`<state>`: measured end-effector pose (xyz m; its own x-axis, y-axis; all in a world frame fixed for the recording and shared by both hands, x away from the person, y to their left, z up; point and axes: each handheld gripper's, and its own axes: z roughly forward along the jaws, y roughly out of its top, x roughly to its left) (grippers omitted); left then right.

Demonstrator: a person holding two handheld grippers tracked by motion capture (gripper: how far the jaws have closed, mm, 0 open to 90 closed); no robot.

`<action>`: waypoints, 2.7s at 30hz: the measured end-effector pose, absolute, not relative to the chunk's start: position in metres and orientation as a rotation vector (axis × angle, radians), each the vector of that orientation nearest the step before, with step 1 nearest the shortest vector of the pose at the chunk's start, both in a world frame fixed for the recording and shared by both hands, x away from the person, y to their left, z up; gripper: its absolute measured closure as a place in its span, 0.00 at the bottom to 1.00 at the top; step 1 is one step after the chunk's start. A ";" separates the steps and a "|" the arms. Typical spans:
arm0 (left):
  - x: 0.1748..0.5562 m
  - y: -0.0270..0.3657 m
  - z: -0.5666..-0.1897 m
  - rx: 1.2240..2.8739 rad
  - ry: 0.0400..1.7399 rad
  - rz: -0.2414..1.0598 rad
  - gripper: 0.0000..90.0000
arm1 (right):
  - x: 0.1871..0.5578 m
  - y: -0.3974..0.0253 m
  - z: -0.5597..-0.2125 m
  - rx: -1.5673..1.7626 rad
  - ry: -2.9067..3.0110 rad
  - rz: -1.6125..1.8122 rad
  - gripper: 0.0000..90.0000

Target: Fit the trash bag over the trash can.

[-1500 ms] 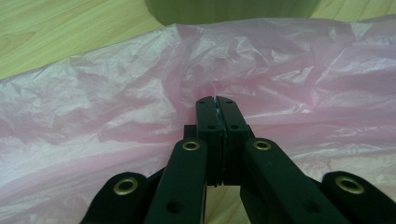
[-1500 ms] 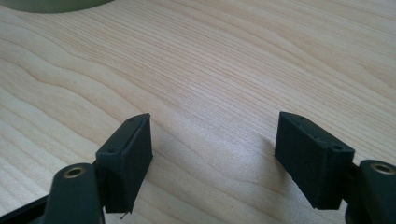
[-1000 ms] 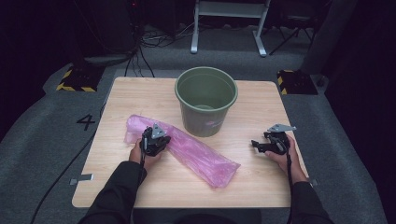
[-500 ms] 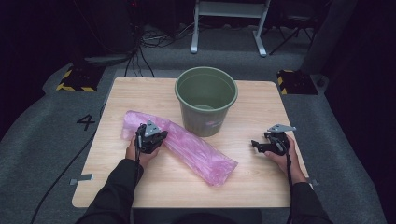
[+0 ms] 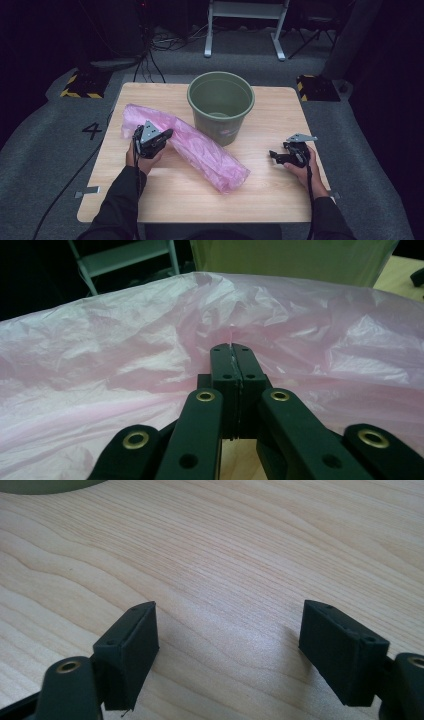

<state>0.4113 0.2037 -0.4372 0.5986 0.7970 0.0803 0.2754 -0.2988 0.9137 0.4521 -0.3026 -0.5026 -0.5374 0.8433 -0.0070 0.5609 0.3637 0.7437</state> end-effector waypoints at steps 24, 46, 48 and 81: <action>0.401 0.211 -0.387 1.767 0.741 0.686 1.00 | 0.453 -0.303 -0.503 1.219 2.246 0.997 0.26; 0.395 0.197 -0.329 1.662 0.551 0.627 0.99 | 0.453 -0.303 -0.503 1.221 2.245 0.997 0.26; 0.395 0.192 -0.323 1.663 0.533 0.620 0.99 | 0.453 -0.303 -0.503 1.221 2.245 0.997 0.26; 0.470 0.108 -0.308 1.915 0.501 0.561 0.99 | 0.466 -0.302 -0.496 1.219 2.229 1.017 0.28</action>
